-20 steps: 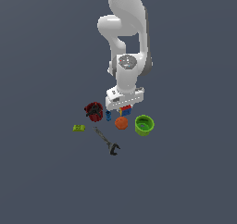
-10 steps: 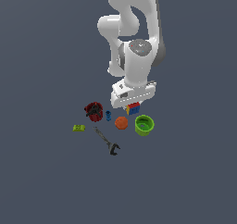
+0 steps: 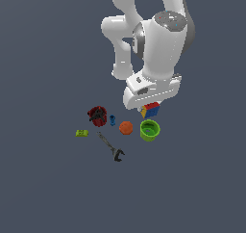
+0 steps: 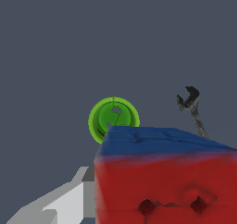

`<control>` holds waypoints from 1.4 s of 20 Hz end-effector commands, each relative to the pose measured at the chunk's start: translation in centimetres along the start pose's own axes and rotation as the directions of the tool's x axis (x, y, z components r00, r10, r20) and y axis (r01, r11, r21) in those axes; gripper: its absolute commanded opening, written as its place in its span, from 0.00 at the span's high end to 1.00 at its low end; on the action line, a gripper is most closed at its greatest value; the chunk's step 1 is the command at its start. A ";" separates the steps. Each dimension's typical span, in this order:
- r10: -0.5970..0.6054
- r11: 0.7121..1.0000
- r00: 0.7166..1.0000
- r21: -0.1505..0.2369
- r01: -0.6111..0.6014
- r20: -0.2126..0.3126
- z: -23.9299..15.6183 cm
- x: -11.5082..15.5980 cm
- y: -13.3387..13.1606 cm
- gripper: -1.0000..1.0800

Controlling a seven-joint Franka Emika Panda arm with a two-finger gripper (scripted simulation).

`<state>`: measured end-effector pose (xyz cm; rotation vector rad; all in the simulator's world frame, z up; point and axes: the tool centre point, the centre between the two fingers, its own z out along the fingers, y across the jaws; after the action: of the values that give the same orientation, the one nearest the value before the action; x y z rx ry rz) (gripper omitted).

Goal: Pick up a designated object from a clutter of objects.

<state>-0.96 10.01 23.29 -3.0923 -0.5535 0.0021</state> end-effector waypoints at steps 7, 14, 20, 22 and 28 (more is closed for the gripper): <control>0.001 1.000 1.000 0.000 -0.001 -0.001 -6.1 4.3 -1.1 1.00; 0.001 1.000 1.000 0.000 -0.001 -0.001 -10.1 7.4 -1.9 1.00; 0.001 1.000 1.000 0.000 -0.001 -0.001 -13.1 9.7 -2.4 1.00; 0.001 1.000 1.000 0.000 -0.001 -0.001 -14.0 10.3 -2.5 1.00; 0.002 1.000 1.000 0.000 -0.002 -0.001 -15.8 11.8 -2.8 1.00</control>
<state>8.87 16.60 38.57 -3.0927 -0.5513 0.0028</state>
